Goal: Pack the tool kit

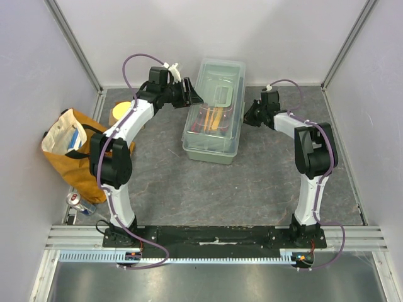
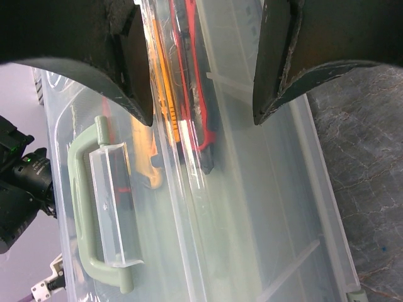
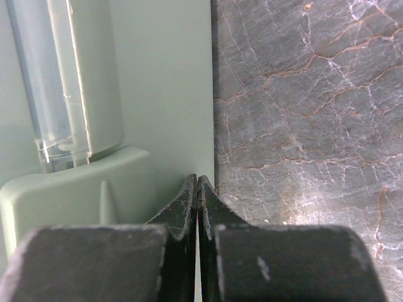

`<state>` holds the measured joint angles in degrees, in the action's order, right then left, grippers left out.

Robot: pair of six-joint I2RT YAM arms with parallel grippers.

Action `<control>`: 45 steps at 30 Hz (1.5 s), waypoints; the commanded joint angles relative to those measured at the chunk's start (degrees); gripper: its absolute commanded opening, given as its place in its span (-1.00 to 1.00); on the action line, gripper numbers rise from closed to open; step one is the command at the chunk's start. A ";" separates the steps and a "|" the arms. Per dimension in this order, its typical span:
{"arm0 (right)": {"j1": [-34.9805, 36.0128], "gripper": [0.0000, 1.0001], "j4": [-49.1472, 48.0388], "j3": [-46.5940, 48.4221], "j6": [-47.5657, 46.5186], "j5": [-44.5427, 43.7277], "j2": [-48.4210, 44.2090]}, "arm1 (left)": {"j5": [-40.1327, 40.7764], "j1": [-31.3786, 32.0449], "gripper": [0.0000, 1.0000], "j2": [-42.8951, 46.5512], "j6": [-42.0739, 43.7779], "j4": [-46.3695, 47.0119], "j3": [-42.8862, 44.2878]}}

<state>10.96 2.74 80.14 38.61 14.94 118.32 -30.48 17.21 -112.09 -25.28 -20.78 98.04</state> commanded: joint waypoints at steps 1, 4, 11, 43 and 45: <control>1.35 -0.99 -2.83 -1.29 2.78 -0.07 -5.72 | -6.97 6.43 -0.14 -2.09 -4.08 -10.78 -8.73; -0.23 -0.95 1.63 -2.71 1.82 -4.55 -8.19 | -4.25 6.34 -0.13 0.73 -3.64 -10.95 -10.85; -4.98 -0.52 10.69 -4.82 1.38 -14.59 -14.78 | 9.54 5.38 0.22 5.65 -1.71 -13.50 -8.57; -9.47 0.96 18.35 -26.35 -3.01 -57.65 -71.21 | 50.87 1.07 0.77 66.38 13.41 10.40 -47.23; -9.55 0.96 18.88 -26.52 -3.10 -58.18 -72.18 | 50.61 1.07 0.79 67.53 14.11 10.40 -47.85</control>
<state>1.63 21.45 54.39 35.94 -37.98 47.77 17.30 18.13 -47.24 -15.73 -14.92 51.09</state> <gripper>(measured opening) 0.980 0.884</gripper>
